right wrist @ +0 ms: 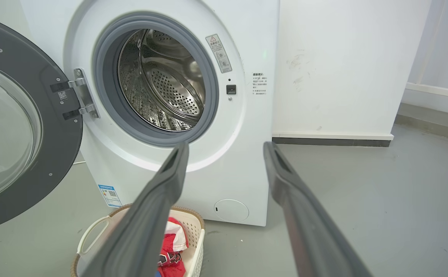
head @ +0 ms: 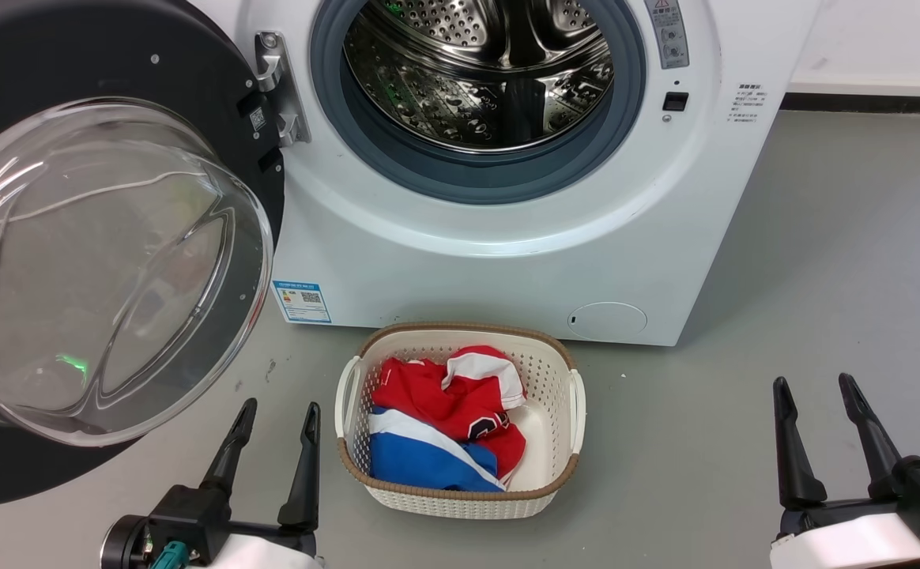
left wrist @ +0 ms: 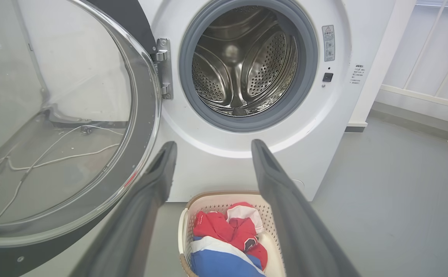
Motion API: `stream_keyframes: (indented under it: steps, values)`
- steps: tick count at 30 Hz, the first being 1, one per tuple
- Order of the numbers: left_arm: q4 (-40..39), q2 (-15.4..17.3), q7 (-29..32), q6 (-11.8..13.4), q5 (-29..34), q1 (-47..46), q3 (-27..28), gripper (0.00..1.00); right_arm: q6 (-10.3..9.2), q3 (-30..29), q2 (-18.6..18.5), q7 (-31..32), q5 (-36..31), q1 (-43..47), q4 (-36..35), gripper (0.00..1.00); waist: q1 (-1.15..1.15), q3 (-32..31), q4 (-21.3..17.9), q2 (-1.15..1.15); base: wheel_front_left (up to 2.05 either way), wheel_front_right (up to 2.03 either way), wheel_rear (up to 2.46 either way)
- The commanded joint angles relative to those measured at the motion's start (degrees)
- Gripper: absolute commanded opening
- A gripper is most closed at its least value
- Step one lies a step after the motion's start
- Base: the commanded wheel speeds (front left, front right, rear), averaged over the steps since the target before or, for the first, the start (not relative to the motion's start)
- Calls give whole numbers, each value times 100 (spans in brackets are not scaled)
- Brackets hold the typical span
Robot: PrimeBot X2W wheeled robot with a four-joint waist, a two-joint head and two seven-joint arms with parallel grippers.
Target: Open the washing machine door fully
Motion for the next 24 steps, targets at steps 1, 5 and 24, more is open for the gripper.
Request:
stream_keyframes:
  steps: [1,5,24]
  values:
    - [-25,-10,-15,-2,-12,-59,3,100,-4,-2,18,-14,10,-50,-9,100,0,0,5,0,0,0,0]
    - [8,0,2,1,-12,24,-4,0,1,9,2,7,11,20,62,0,0,-1,9,0,0,0,0]
    - [297,107,348,7,-1918,-118,22,0,0,-21,-2,460,1833,-147,389,0,0,-25,-41,0,0,0,0]
